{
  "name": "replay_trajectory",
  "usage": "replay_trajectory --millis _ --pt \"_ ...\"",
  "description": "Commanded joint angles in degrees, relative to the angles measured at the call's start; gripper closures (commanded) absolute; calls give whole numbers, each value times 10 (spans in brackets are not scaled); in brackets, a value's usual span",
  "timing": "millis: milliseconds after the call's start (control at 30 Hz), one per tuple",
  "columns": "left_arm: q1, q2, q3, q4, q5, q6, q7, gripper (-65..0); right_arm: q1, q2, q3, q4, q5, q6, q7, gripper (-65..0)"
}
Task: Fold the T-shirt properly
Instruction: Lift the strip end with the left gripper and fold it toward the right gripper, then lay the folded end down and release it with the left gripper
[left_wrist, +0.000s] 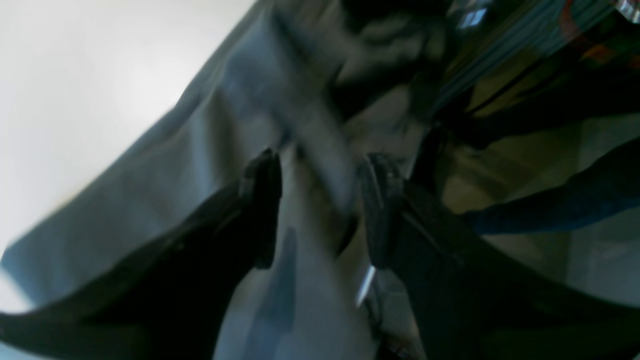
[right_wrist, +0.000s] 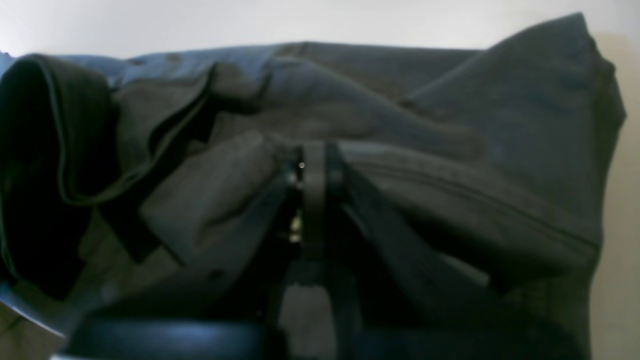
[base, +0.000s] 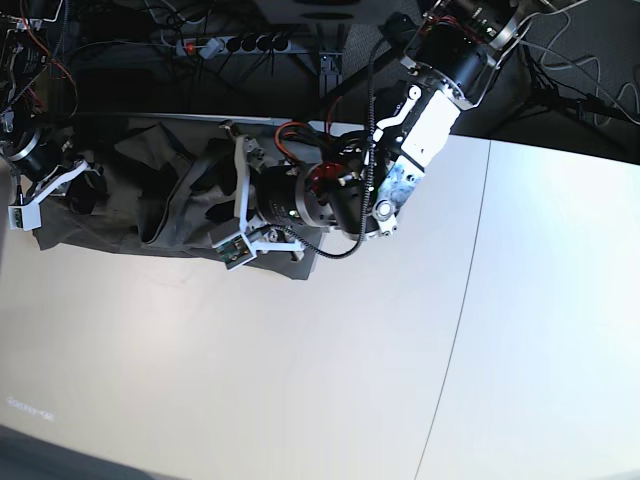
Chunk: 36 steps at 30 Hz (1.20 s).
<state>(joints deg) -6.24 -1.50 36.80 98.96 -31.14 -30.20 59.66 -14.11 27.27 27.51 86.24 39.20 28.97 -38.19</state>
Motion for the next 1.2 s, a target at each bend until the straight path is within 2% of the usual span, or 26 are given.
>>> replay_trajectory --millis 0,167,400,500,567,667,800,1033,1167 --pt "-4 -7 0 15 -9 -9 -11 -294 4 11 5 8 7 43 11 0" --pt "41 -61 1 73 10 -17 34 -294 4 11 5 8 7 43 11 0" --pt "108 -137 0 183 28 -20 14 -294 4 11 5 8 6 43 12 0" --pt "129 -155 0 192 27 -18 14 -294 4 11 5 8 5 43 13 0" --pt "143 -158 0 192 27 -1 14 -294 4 11 5 8 4 43 13 0" --pt "170 -156 0 192 30 35 -2 -294 4 11 5 8 4 43 13 0" --pt "222 -130 -24 192 81 99 -39 -294 4 11 5 8 4 43 13 0" --pt "273 -42 -116 186 53 115 -57 -294 4 11 5 8 4 43 13 0" --pt "273 -23 -127 160 51 115 -58 -294 4 11 5 8 4 43 12 0"
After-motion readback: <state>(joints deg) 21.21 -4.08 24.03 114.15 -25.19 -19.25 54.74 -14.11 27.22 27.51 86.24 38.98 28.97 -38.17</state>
